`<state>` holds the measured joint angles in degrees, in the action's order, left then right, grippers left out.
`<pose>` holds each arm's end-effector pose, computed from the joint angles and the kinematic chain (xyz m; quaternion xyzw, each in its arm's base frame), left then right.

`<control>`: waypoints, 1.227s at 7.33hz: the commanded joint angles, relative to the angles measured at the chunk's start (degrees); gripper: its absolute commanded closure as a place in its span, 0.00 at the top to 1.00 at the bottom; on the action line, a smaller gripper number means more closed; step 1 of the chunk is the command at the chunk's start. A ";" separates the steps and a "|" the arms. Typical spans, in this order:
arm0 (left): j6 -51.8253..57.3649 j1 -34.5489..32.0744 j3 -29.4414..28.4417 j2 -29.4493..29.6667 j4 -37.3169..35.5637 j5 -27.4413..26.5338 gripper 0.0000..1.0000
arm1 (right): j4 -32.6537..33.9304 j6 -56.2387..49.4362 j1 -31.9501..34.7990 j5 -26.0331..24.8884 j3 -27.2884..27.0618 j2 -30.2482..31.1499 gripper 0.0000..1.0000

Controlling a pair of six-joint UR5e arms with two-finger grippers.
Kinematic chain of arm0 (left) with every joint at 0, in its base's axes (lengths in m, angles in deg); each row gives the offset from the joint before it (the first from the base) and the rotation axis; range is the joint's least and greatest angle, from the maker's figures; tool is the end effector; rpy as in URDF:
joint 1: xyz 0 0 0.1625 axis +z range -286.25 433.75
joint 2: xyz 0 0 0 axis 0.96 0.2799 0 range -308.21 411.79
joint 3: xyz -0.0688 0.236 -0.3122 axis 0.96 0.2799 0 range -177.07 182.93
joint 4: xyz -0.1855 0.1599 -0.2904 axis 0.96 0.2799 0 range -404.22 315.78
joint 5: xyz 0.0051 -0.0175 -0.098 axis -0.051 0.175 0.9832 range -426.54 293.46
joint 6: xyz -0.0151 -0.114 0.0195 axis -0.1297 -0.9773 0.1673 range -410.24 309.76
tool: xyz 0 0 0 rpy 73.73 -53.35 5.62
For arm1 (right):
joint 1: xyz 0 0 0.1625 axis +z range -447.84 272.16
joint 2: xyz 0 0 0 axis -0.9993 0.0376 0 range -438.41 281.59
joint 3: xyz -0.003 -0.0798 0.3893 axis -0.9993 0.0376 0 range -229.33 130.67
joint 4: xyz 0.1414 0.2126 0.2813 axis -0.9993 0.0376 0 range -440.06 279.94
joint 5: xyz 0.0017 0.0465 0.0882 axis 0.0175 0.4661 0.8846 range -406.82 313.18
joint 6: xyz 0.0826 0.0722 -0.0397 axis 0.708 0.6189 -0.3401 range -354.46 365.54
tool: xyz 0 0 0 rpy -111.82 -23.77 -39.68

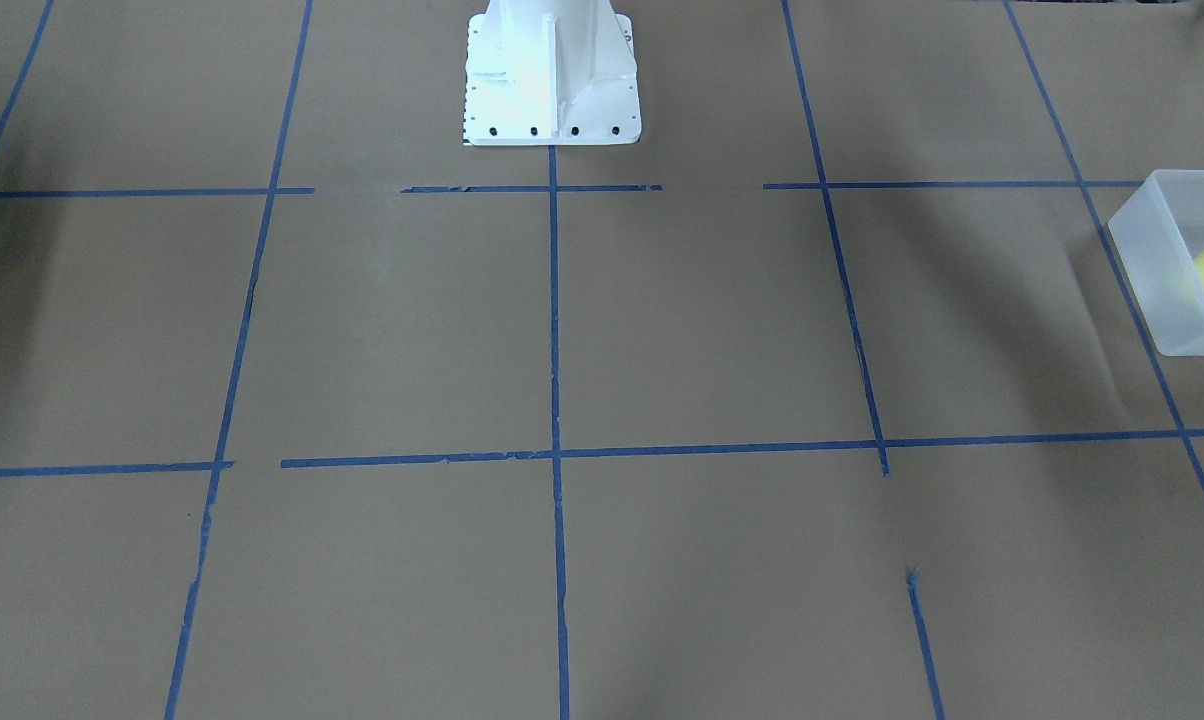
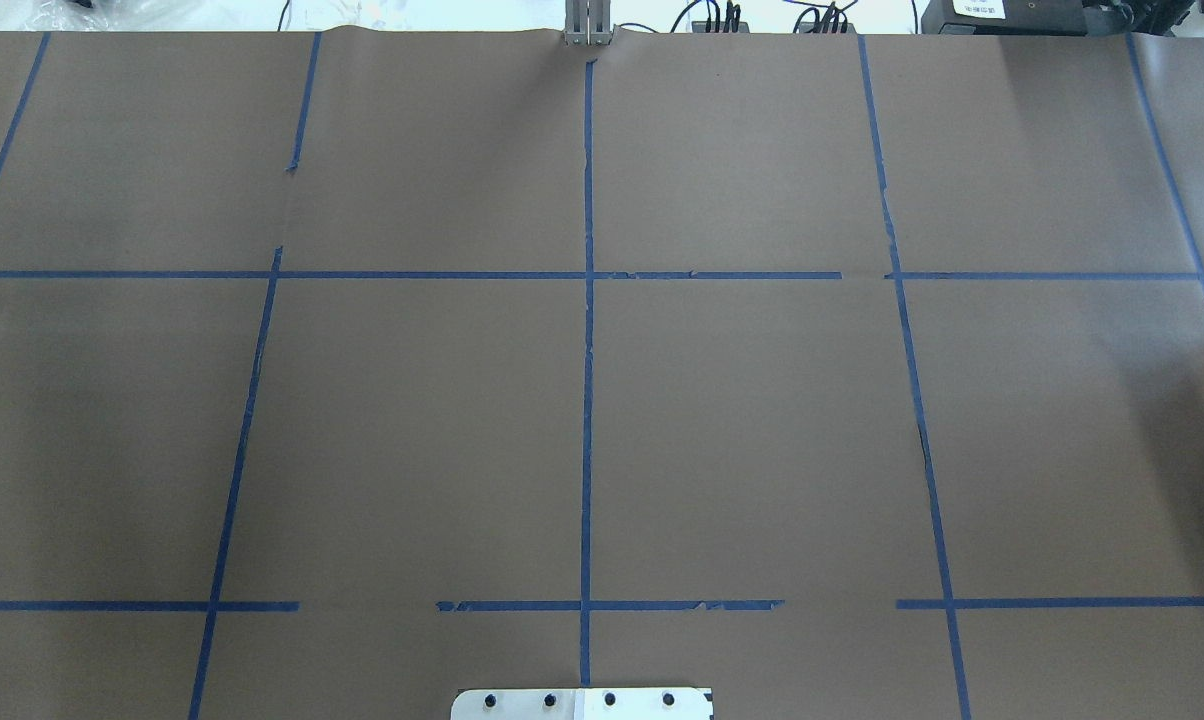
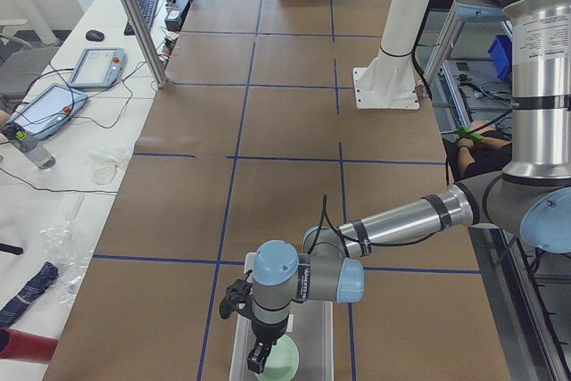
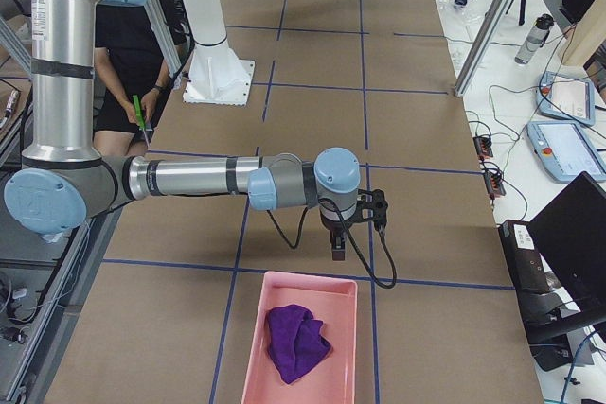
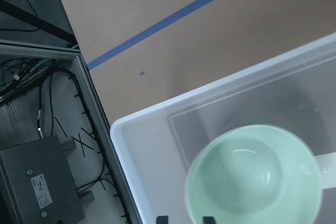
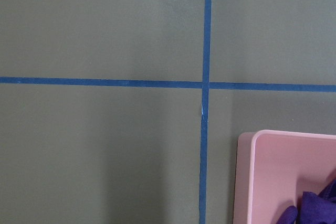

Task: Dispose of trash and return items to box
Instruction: 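Lower the green bowl into the clear bin and open the left gripper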

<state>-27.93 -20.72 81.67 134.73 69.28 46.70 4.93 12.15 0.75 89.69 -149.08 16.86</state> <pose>-0.1180 -0.3898 0.7665 0.0896 0.1855 0.1608 0.9652 0.0381 -0.4308 0.5932 0.0482 -0.3978 0.0089 0.9161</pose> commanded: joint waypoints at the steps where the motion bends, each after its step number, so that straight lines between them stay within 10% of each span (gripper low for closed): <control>1: -6.87 -0.80 6.83 0.64 -0.81 0.49 1.00 | 0.00 0.07 0.00 0.07 -0.01 0.00 1.00; 5: -22.48 0.24 13.63 1.17 -3.98 20.67 1.00 | 0.00 -0.02 -0.09 0.25 0.17 0.00 1.00; 9: -26.88 5.52 18.47 1.17 -9.96 20.36 1.00 | 0.00 0.16 -0.09 0.25 0.25 0.00 1.00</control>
<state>-54.61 -15.76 99.69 135.85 60.18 67.18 4.93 12.27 0.66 89.97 -148.89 16.86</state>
